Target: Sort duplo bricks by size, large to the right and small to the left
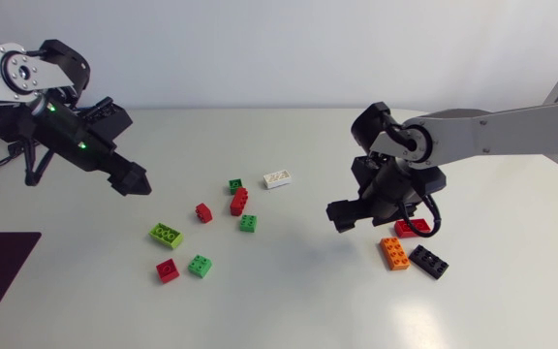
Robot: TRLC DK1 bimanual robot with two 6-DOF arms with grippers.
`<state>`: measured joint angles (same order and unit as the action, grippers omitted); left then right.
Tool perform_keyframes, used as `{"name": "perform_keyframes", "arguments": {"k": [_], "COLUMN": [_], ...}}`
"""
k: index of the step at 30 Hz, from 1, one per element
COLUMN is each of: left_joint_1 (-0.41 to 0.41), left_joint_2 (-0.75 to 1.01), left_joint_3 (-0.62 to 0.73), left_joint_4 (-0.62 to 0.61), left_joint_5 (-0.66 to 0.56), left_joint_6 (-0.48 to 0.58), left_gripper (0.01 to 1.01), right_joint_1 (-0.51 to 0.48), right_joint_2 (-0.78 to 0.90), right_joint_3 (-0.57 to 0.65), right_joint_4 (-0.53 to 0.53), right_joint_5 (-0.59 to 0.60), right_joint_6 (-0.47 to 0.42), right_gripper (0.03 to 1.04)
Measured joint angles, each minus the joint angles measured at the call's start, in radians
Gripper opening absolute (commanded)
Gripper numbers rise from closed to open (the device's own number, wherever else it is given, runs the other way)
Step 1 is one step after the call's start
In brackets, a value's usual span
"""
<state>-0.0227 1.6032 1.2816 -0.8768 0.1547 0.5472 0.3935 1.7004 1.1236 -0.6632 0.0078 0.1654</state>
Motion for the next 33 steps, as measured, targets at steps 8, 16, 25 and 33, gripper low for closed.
{"name": "perform_keyframes", "arguments": {"k": [8,16,25,33], "left_joint_1": [-0.113,-0.163,-0.111,-0.003], "left_joint_2": [-0.045,-0.127,-0.148,-0.192], "left_joint_3": [-0.206,-0.293,-0.295,-0.358], "left_joint_4": [0.233,0.324,0.333,0.338], "left_joint_5": [-0.014,-0.137,-0.163,-0.172], "left_joint_6": [-0.383,-0.527,-0.542,-0.542], "left_gripper": [0.980,0.982,0.982,0.982], "right_joint_1": [0.032,0.047,0.233,0.320], "right_joint_2": [0.008,0.009,0.127,0.224], "right_joint_3": [0.006,0.006,0.205,0.357], "right_joint_4": [0.001,0.001,-0.039,-0.072], "right_joint_5": [0.000,0.000,0.000,-0.008], "right_joint_6": [0.008,0.007,-0.001,-0.008], "right_gripper": [0.97,0.97,0.97,0.97]}}
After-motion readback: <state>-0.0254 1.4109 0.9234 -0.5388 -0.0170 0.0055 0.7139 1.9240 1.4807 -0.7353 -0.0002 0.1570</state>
